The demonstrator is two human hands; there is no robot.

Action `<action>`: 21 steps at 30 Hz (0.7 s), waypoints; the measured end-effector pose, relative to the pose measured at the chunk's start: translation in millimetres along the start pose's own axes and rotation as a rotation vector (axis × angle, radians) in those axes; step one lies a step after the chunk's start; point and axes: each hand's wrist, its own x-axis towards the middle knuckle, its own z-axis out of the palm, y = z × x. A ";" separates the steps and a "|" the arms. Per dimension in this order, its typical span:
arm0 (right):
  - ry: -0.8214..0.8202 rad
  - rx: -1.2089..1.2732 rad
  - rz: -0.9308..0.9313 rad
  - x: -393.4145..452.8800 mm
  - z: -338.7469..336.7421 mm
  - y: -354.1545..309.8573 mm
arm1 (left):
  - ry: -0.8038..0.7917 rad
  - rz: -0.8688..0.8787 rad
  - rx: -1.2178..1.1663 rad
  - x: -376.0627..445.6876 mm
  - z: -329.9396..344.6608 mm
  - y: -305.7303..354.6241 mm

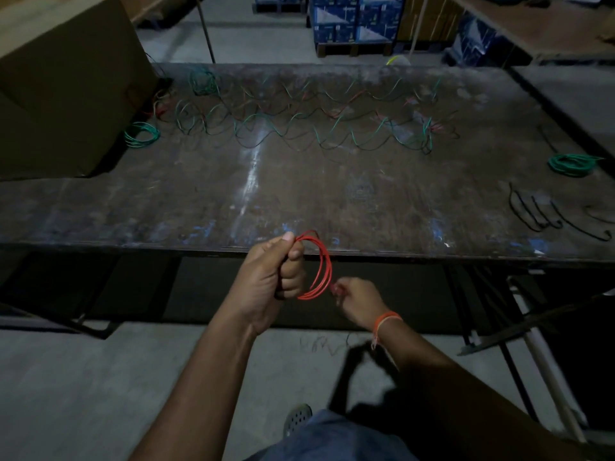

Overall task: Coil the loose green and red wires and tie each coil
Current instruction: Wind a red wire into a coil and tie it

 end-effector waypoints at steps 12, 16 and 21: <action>-0.047 -0.010 0.025 -6.1 12.0 -0.9 | 0.028 -0.055 0.127 -6.3 -10.0 6.8; -0.526 -0.198 0.176 -14.1 15.9 10.8 | 0.067 -0.038 0.249 -9.2 -17.4 14.4; -0.017 -0.280 0.176 -3.6 5.2 23.2 | 0.078 -0.064 0.161 -12.6 -25.5 1.7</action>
